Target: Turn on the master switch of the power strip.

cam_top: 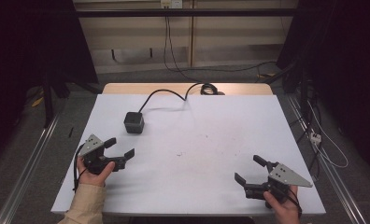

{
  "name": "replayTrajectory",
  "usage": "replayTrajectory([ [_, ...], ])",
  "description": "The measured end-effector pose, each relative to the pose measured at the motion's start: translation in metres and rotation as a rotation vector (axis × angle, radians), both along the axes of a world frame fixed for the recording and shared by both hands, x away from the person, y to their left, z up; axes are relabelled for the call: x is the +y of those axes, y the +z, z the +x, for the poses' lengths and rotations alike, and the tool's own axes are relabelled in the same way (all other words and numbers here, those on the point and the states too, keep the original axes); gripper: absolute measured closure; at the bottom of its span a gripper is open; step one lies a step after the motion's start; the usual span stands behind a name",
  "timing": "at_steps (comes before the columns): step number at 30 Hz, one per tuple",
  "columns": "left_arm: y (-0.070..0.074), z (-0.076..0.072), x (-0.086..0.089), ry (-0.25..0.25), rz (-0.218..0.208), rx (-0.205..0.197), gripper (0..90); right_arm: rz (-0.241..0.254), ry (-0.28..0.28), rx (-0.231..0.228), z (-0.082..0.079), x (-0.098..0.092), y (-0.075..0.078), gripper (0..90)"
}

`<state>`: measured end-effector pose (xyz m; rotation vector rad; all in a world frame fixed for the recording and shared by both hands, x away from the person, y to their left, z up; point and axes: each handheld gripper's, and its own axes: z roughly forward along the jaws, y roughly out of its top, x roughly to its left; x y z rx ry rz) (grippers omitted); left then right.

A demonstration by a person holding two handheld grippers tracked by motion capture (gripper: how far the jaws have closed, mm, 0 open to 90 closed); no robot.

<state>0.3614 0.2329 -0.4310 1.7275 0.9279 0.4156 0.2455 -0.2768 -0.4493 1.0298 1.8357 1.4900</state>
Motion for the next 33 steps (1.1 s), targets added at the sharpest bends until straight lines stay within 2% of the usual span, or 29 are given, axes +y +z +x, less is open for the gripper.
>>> replayTrajectory([
  [13,-0.003,-0.007,0.003,-0.016,0.008,-0.019,6.8,-0.002,0.0,-0.001,0.0,0.0,0.0,5.5],
  [30,-0.007,-0.015,0.005,-0.032,0.022,-0.002,6.7,-0.003,0.0,0.001,0.0,-0.001,0.0,5.5],
  [33,-0.008,-0.015,0.006,-0.028,0.043,0.012,6.7,-0.002,0.0,0.001,0.0,0.0,0.0,5.5],
])
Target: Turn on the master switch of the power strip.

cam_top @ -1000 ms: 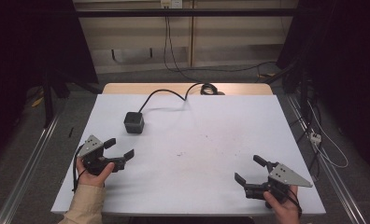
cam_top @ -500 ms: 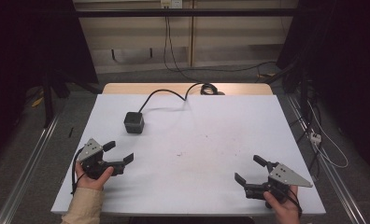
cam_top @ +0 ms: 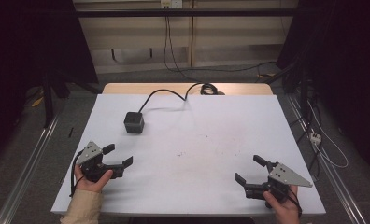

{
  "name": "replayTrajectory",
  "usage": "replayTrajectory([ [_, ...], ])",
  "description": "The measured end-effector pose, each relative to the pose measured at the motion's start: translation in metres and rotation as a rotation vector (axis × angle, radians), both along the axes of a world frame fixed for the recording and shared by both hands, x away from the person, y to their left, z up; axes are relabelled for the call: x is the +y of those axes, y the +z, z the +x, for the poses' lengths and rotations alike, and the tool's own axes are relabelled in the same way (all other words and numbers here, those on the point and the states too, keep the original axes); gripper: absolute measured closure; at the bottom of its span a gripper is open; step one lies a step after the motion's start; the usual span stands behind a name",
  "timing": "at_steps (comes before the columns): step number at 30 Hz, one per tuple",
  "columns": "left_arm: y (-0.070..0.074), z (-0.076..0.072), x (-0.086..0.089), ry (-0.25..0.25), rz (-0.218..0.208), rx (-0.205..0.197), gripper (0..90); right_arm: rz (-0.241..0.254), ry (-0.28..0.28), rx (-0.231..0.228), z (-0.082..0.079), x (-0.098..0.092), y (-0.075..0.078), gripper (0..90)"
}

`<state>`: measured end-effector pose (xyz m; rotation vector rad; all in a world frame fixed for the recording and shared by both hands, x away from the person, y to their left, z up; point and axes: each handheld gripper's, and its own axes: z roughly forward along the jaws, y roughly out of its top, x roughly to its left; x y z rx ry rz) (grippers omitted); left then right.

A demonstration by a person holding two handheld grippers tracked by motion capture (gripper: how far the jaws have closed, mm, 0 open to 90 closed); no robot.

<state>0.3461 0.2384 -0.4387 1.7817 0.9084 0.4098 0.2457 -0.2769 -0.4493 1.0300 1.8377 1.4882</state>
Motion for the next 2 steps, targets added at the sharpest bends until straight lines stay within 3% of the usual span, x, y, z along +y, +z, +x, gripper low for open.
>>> replayTrajectory([
  [2,-0.0008,-0.0001,-0.0004,-0.002,0.014,0.01,6.7,-0.003,0.002,0.0,0.0002,0.0003,-0.0002,5.5],
])
